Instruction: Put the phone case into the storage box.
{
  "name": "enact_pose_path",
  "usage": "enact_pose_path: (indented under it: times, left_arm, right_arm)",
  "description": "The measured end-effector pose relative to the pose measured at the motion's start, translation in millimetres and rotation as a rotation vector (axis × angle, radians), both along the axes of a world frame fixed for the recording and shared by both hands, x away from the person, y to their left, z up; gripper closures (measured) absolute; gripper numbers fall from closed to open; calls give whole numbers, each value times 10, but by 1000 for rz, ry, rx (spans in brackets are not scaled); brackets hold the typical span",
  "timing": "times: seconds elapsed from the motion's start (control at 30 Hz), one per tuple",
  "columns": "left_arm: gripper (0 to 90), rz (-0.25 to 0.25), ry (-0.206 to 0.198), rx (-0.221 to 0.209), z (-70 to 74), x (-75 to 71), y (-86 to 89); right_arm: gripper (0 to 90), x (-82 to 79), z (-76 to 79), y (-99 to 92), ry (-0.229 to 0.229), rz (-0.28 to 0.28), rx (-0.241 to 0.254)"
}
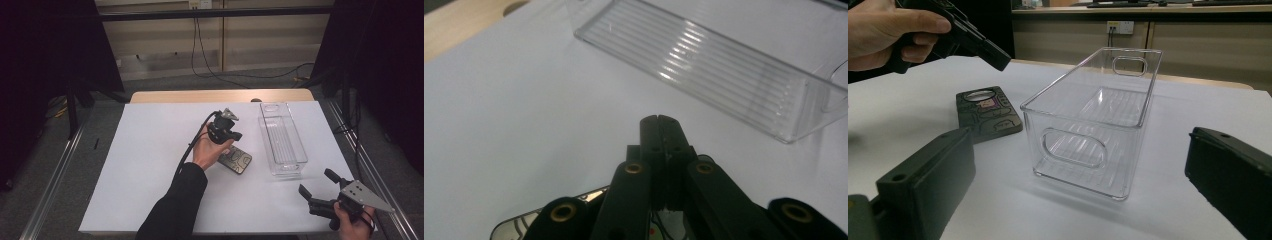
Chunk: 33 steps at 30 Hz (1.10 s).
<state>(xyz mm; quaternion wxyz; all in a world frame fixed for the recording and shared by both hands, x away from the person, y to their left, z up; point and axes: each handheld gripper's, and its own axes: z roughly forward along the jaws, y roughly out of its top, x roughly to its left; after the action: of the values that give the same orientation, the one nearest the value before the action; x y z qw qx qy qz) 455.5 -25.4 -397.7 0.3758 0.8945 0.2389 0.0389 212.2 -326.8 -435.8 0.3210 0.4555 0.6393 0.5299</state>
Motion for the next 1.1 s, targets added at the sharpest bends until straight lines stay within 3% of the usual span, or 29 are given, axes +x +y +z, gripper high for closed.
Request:
enact_pose_path:
  times: [0.3, 0.5, 0.6, 0.67, 0.77, 0.9, 1.1]
  left_arm:
    - [900, 12, 77, 81, -177, 58, -140]
    - [900, 44, 74, 102, -231, 57, -211]
    - [900, 38, 87, 132, -277, 69, -274]
    - [900, 39, 105, 118, -314, 75, -299]
    - [900, 40, 101, 128, -356, 80, -319]
    - [900, 41, 130, 79, -390, 89, -320]
    - [900, 39, 134, 104, -450, 63, -337]
  right_arm:
    - [0, -6, 1, -1, 1, 3, 5]
    - [0, -10, 1, 0, 0, 5, 6]
    - [0, -10, 1, -2, 3, 0, 7]
    - [0, -11, 0, 1, 2, 3, 8]
    - [0, -8, -1, 1, 3, 0, 9]
    - [0, -8, -4, -7, 5, 2, 1]
    - [0, -10, -3, -5, 4, 4, 0]
